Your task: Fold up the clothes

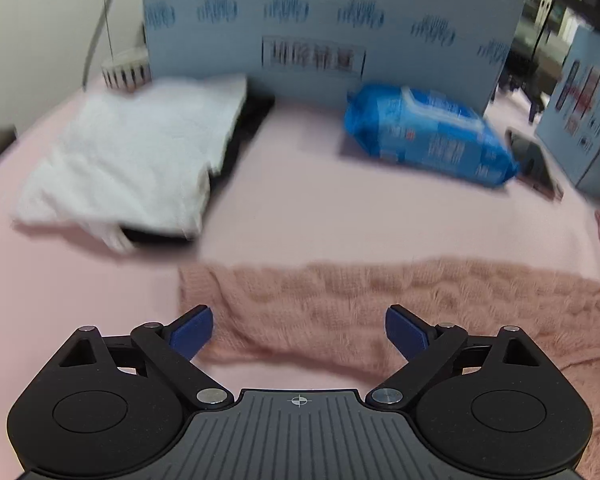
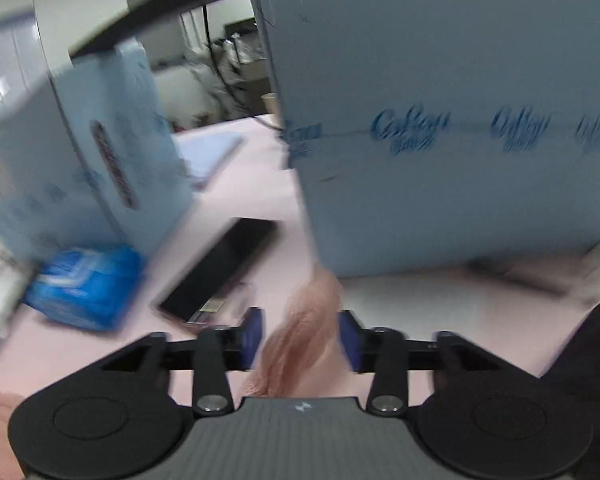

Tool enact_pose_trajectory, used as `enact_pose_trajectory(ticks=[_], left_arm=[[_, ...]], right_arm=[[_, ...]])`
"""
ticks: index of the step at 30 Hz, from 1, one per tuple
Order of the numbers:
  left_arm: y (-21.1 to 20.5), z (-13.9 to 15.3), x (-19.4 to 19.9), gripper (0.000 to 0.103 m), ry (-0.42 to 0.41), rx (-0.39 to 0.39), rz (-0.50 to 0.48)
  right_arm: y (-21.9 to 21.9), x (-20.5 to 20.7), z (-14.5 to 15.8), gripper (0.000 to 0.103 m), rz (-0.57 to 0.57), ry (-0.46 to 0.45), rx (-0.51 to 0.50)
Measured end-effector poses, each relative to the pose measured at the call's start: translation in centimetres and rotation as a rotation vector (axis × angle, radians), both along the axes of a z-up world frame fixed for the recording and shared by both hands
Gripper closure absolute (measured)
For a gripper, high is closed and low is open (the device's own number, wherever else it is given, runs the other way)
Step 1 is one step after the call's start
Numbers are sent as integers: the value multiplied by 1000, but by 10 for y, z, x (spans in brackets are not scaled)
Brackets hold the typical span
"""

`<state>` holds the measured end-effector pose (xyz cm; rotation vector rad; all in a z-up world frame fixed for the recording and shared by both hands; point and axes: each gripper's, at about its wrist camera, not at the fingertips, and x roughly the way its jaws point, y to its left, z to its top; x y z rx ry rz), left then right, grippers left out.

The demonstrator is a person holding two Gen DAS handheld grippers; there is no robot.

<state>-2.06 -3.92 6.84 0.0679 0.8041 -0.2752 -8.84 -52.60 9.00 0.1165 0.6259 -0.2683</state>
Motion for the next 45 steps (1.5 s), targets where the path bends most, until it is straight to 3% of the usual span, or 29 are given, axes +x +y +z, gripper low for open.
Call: enact_pose_trajectory(ticks=[1, 4, 8, 10, 12, 14, 15, 18, 19, 21, 23, 28, 32, 38, 39, 40, 42, 43, 45], left_arm=[[4, 3, -1, 8, -9, -6, 19], [23, 3, 0, 8, 21, -68, 98], [43, -3, 3, 8, 53, -106, 176], [47, -8, 12, 8, 74, -112, 203], [48, -16, 25, 8, 109, -118, 238], [44, -26, 36, 7, 142, -65, 259], [41, -28, 39, 2, 144, -43, 264], [33, -34, 48, 2, 153, 22, 279], [30, -35, 51, 3, 156, 44, 284], [31, -23, 37, 3, 88, 0, 267], [29, -10, 12, 3, 11, 5, 217], [43, -6, -30, 3, 20, -117, 86], [59, -10, -42, 3, 82, -193, 77], [82, -22, -50, 3, 140, -219, 50], [83, -24, -49, 3, 147, -224, 43], [83, -25, -48, 3, 155, -230, 37], [84, -29, -47, 3, 170, -241, 23], [82, -29, -47, 3, 173, -246, 13], [79, -29, -54, 3, 176, -256, -12]], right_arm=[[8, -3, 4, 18, 26, 5, -47], [30, -19, 14, 18, 9, 9, -183], [28, -39, 18, 18, -111, 40, -308], [10, -50, 23, 20, -192, 46, -286], [-2, -67, 31, 20, -156, -17, -149], [5, -81, 34, 20, -4, -92, 49], [18, -83, 33, 20, 87, -95, 102], [65, -85, 29, 20, 359, -85, 229], [82, -85, 29, 20, 439, -73, 254], [127, -85, 25, 20, 628, -32, 278], [174, -86, 18, 23, 795, 18, 271], [273, -92, 1, 31, 997, 101, 145], [330, -89, -8, 49, 1070, 167, 20], [405, -104, -51, 42, 1035, 279, -399], [406, -108, -55, 43, 1026, 263, -411], [402, -107, -54, 49, 1002, 266, -365], [383, -94, -51, 75, 905, 281, -181], [371, -86, -49, 93, 837, 278, -86], [326, -77, -45, 93, 689, 243, 205]])
